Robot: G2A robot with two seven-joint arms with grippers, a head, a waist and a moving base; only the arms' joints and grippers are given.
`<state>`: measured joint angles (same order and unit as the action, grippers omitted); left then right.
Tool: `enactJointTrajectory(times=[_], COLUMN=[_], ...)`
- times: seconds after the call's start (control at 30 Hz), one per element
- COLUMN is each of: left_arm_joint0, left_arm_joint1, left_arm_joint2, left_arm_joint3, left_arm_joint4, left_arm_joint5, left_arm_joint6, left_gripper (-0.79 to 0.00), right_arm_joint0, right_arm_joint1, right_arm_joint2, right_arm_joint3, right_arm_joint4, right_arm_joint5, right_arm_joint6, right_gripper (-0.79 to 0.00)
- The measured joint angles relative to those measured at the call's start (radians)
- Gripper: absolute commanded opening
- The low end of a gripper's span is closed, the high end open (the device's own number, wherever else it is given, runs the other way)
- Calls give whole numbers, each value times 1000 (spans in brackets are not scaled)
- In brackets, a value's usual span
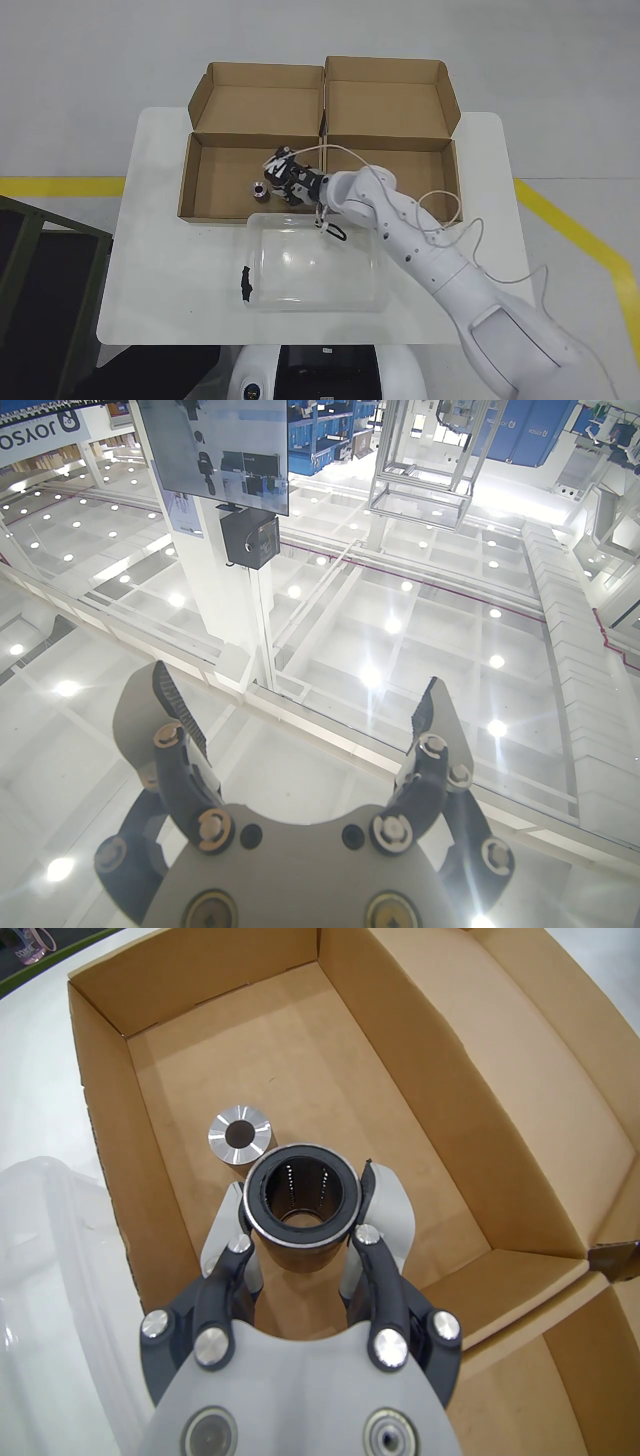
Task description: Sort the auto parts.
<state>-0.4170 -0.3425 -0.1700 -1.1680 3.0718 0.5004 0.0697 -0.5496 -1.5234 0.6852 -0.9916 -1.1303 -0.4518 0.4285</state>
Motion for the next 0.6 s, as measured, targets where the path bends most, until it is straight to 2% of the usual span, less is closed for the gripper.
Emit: enactJointTrajectory(times=[0.27, 0.37, 0.6], left_arm_joint0=[0, 0, 0], left_arm_joint1=[0, 0, 0], left_arm_joint2=[0, 0, 0], left_arm_joint3=[0, 0, 0], left_arm_joint4=[0, 0, 0], left_arm_joint5=[0, 0, 0], left_arm_joint6=[0, 0, 0], left_gripper=[0, 0, 0], right_arm_joint0=[3, 0, -19], right_arm_joint1=[-10, -9, 0], right_arm_joint2=[4, 12, 42], right_arm_joint3=[19, 14, -26], right_arm_joint4=[4, 4, -10], right_arm_joint5=[-3, -7, -15], right_arm_joint6=[12, 18, 10], right_gripper=[-403, -394, -219])
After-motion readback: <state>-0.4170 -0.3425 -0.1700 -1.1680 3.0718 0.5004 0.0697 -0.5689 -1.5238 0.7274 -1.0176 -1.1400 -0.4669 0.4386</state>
